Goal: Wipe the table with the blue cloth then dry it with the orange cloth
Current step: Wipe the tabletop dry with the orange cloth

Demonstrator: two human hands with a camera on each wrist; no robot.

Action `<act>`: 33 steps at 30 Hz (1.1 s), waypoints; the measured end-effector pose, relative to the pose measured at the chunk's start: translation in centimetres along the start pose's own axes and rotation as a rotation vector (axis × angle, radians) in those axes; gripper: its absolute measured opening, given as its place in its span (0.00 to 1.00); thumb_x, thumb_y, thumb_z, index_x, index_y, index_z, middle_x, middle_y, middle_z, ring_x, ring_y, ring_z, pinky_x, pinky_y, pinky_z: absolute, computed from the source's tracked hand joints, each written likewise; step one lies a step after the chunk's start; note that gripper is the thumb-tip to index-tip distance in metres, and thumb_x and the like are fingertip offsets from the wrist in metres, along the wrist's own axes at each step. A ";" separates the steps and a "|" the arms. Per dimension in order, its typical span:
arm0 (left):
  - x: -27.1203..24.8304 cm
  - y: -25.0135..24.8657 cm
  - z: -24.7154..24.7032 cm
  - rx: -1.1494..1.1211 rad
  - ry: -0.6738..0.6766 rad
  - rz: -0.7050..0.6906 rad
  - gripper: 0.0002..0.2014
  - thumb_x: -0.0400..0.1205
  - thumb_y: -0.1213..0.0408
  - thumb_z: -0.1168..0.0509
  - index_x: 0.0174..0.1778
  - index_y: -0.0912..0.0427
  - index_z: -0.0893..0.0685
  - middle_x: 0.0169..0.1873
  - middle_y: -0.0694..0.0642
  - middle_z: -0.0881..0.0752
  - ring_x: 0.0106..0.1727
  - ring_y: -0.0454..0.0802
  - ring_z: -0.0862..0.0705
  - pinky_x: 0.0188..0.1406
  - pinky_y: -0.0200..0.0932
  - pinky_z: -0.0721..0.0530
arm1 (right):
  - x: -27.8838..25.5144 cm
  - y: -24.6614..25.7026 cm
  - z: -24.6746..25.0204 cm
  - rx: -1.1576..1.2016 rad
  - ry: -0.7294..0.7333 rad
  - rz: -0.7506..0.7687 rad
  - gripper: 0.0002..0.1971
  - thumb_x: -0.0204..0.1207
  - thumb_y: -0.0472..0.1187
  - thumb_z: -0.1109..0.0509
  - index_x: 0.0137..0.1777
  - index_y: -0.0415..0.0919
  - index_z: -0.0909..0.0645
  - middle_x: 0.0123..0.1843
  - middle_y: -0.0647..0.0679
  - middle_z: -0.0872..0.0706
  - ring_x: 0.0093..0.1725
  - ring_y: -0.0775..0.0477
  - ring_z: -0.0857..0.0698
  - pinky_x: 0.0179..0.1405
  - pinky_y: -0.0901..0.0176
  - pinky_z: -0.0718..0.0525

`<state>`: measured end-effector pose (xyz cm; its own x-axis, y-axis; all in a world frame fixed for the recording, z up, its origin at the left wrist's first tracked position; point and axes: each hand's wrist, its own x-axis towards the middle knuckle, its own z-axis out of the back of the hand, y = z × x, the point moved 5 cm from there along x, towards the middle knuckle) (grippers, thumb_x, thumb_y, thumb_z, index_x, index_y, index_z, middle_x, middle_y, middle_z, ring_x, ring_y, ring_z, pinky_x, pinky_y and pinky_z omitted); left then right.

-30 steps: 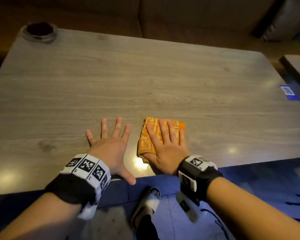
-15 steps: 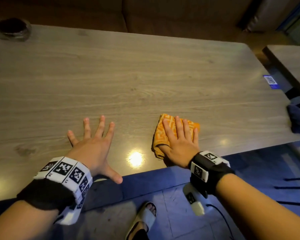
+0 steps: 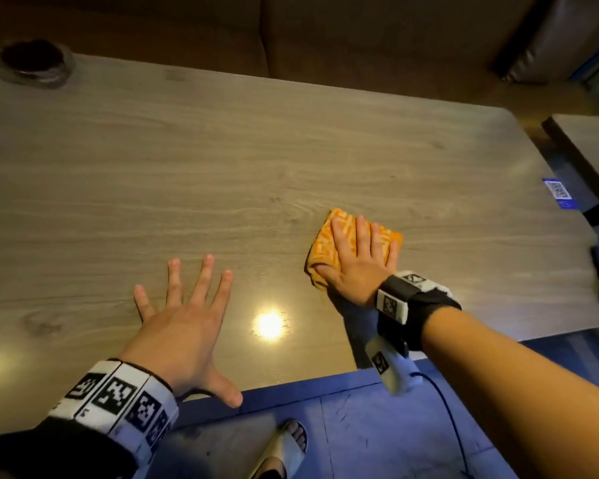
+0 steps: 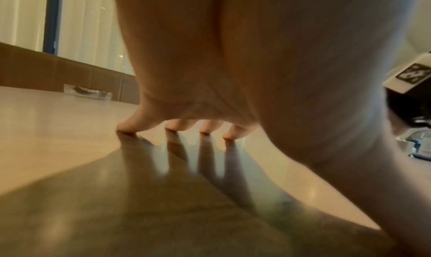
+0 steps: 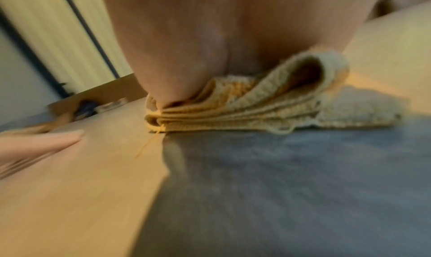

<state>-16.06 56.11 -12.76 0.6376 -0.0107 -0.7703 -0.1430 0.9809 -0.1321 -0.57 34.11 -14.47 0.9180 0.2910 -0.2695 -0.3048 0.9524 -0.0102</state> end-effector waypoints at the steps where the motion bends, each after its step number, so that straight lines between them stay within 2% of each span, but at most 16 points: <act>1: 0.1 0.0 0.1 -0.002 0.009 0.001 0.82 0.51 0.23 0.25 0.77 0.49 0.84 0.73 0.54 0.89 0.75 0.74 0.84 0.73 0.87 0.62 | -1.0 0.4 0.0 -0.026 -0.028 0.040 0.49 0.61 0.82 0.74 0.82 0.61 0.56 0.85 0.43 0.48 0.83 0.33 0.46 0.73 0.23 0.48; 3: 0.3 0.0 0.4 -0.017 0.027 0.002 0.81 0.52 0.22 0.26 0.79 0.50 0.82 0.74 0.54 0.88 0.76 0.75 0.82 0.74 0.88 0.61 | -3.2 0.7 -1.1 -0.041 -0.017 0.144 0.46 0.67 0.81 0.67 0.82 0.60 0.52 0.84 0.42 0.42 0.81 0.32 0.41 0.71 0.21 0.42; 6: 1.4 -0.3 2.7 -0.086 -0.039 -0.017 0.77 0.54 0.20 0.29 0.85 0.48 0.73 0.80 0.50 0.81 0.80 0.74 0.76 0.78 0.84 0.57 | -1.9 0.2 -0.4 -0.060 0.007 0.241 0.47 0.62 0.83 0.70 0.81 0.64 0.61 0.86 0.45 0.50 0.83 0.35 0.49 0.75 0.24 0.48; 8: 3.2 -0.8 5.2 -0.107 -0.131 -0.022 0.76 0.55 0.20 0.28 0.86 0.45 0.70 0.83 0.49 0.77 0.83 0.71 0.73 0.79 0.82 0.54 | 2.0 -0.3 0.7 -0.053 -0.021 0.182 0.49 0.54 0.85 0.75 0.78 0.67 0.70 0.86 0.49 0.60 0.84 0.40 0.58 0.78 0.29 0.56; 11: 6.2 -1.1 9.6 -0.080 -0.213 -0.008 0.76 0.54 0.22 0.26 0.85 0.43 0.71 0.84 0.51 0.76 0.85 0.68 0.71 0.79 0.83 0.53 | 7.0 0.3 1.5 -0.013 0.005 0.088 0.51 0.48 0.85 0.78 0.76 0.69 0.75 0.85 0.51 0.66 0.84 0.41 0.64 0.78 0.29 0.60; 16: 10.7 -0.7 15.6 -0.056 -0.193 0.019 0.78 0.52 0.26 0.21 0.85 0.40 0.70 0.84 0.51 0.75 0.84 0.71 0.71 0.76 0.86 0.54 | 2.3 -0.1 0.8 -0.085 0.113 0.309 0.47 0.54 0.84 0.74 0.74 0.69 0.80 0.83 0.50 0.74 0.82 0.39 0.71 0.77 0.31 0.66; 19: 12.6 -0.4 16.0 -0.062 -0.144 0.024 0.81 0.47 0.25 0.21 0.83 0.39 0.74 0.82 0.49 0.79 0.82 0.73 0.74 0.72 0.88 0.57 | 5.0 -0.6 1.5 -0.086 0.101 0.338 0.48 0.51 0.85 0.75 0.73 0.70 0.79 0.82 0.51 0.73 0.82 0.40 0.69 0.78 0.30 0.64; 23: 12.7 -0.1 15.5 -0.049 -0.153 0.031 0.81 0.46 0.22 0.24 0.83 0.38 0.75 0.81 0.48 0.80 0.82 0.72 0.76 0.73 0.87 0.58 | 11.2 0.0 3.1 -0.011 0.026 0.190 0.54 0.46 0.85 0.79 0.78 0.67 0.72 0.85 0.49 0.66 0.84 0.40 0.64 0.77 0.29 0.64; 25: 12.6 0.0 15.6 -0.051 -0.151 0.037 0.81 0.47 0.22 0.24 0.83 0.38 0.75 0.81 0.47 0.80 0.82 0.71 0.76 0.74 0.87 0.59 | 10.7 0.5 3.2 -0.014 0.054 0.208 0.52 0.50 0.84 0.77 0.78 0.67 0.72 0.85 0.49 0.67 0.83 0.39 0.66 0.77 0.29 0.65; 29: 12.9 0.0 15.6 -0.070 -0.120 0.046 0.80 0.49 0.24 0.22 0.82 0.38 0.76 0.79 0.47 0.82 0.80 0.70 0.79 0.74 0.87 0.62 | 7.9 0.1 2.7 -0.095 0.164 0.360 0.47 0.57 0.83 0.67 0.74 0.69 0.80 0.81 0.51 0.77 0.81 0.41 0.74 0.77 0.31 0.69; 31: 12.8 -0.2 15.7 -0.083 -0.101 0.043 0.80 0.51 0.25 0.22 0.82 0.37 0.77 0.78 0.46 0.84 0.80 0.69 0.80 0.75 0.86 0.63 | 10.1 -0.1 3.4 -0.113 0.155 0.358 0.47 0.55 0.85 0.69 0.73 0.69 0.80 0.81 0.52 0.76 0.82 0.42 0.71 0.78 0.31 0.67; 33: 12.7 -0.3 15.9 -0.076 -0.095 0.048 0.80 0.52 0.26 0.21 0.81 0.38 0.78 0.78 0.46 0.84 0.80 0.69 0.80 0.75 0.86 0.62 | 14.3 0.3 4.3 -0.068 0.120 0.266 0.50 0.52 0.86 0.70 0.76 0.69 0.75 0.84 0.51 0.71 0.83 0.42 0.68 0.78 0.31 0.65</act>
<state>4.14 58.81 -12.62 0.6974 0.0576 -0.7144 -0.2298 0.9621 -0.1467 13.52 38.92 -14.23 0.7684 0.5127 -0.3830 -0.5508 0.8346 0.0123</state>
